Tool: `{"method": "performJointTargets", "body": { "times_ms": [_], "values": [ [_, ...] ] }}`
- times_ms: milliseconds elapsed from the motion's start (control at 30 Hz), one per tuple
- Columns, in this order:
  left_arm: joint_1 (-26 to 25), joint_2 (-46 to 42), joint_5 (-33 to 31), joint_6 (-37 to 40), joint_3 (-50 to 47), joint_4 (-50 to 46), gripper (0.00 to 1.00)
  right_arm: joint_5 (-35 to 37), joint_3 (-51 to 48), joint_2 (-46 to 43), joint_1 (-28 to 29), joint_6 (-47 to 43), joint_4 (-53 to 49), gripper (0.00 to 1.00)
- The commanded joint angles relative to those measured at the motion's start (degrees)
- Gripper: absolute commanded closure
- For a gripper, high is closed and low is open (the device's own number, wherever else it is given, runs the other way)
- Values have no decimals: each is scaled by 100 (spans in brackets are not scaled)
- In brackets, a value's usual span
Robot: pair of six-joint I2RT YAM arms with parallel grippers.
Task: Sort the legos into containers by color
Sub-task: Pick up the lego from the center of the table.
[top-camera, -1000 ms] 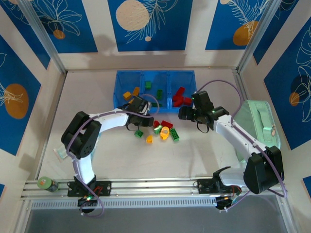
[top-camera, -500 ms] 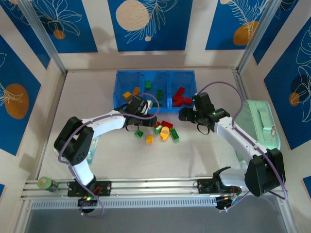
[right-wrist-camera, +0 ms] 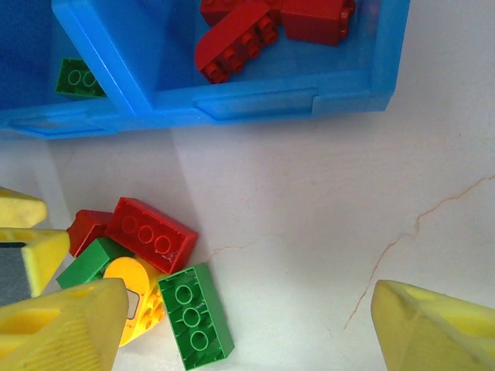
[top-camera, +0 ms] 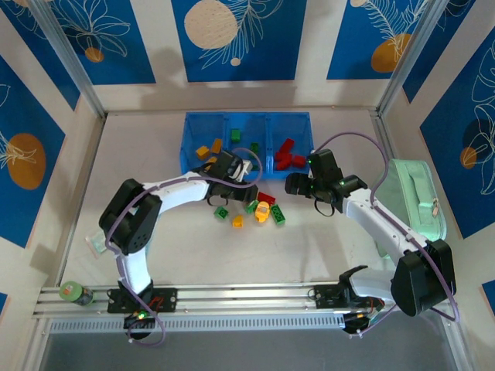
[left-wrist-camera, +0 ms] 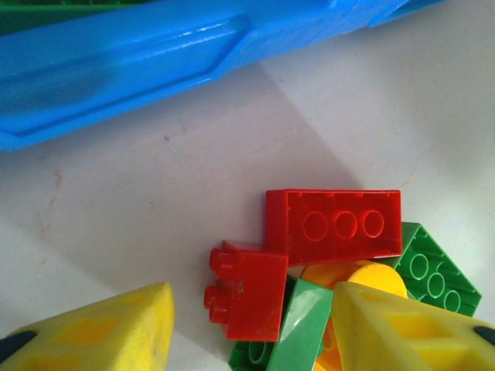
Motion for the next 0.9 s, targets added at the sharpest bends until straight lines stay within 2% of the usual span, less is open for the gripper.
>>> {"method": "performJointTargets", "body": {
  "times_ms": [0, 533, 867],
  "values": [
    [-44, 146, 161, 149, 172, -165, 44, -111, -87, -100, -22, 96, 32, 18],
    [-39, 474, -242, 136, 187, -430, 48, -120, -181, -204, -91, 117, 49, 17],
    [12, 622, 26, 55, 223, -263, 56, -132, -191, -266, -101, 118, 28, 18]
  ]
}}
